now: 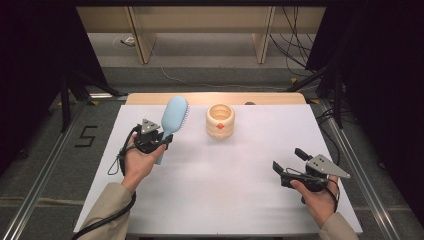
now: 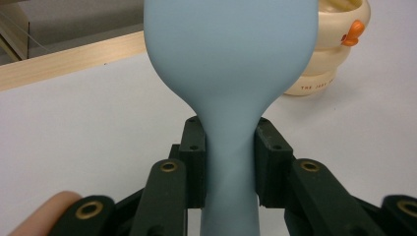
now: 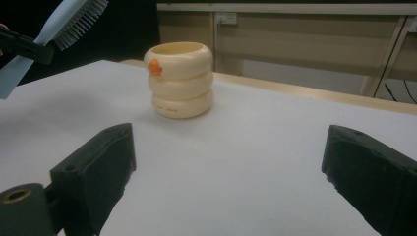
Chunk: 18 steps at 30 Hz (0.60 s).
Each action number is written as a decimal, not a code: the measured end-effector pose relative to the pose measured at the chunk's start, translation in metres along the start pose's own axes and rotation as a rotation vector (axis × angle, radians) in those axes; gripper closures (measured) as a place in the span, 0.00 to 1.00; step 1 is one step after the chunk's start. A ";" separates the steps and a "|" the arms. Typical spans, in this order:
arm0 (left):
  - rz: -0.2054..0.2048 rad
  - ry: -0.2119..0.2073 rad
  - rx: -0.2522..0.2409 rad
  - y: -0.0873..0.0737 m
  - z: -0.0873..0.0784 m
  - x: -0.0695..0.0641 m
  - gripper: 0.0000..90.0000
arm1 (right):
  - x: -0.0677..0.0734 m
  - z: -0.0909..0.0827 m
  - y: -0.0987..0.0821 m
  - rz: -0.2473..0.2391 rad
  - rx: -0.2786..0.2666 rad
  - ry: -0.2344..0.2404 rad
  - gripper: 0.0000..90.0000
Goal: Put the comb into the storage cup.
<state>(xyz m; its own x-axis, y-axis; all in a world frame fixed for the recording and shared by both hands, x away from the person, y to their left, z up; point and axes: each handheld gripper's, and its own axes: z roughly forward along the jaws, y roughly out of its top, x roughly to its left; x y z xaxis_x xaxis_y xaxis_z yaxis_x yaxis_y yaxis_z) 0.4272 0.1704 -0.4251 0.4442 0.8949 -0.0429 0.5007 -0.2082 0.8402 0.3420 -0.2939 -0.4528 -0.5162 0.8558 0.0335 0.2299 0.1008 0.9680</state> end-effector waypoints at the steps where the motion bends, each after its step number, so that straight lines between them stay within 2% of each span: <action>1: 0.001 -0.001 -0.002 0.000 0.000 -0.001 0.77 | 0.000 0.000 0.000 0.001 -0.001 -0.001 0.08; 18: 0.009 -0.027 -0.025 0.003 -0.001 -0.010 0.77 | 0.002 0.002 0.000 -0.001 0.003 0.005 0.08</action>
<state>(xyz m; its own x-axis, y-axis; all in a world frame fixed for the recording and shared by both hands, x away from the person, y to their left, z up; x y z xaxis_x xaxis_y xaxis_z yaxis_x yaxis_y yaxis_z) 0.4234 0.1613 -0.4210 0.4686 0.8820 -0.0493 0.4778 -0.2061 0.8539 0.3423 -0.2913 -0.4530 -0.5203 0.8533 0.0335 0.2319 0.1034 0.9672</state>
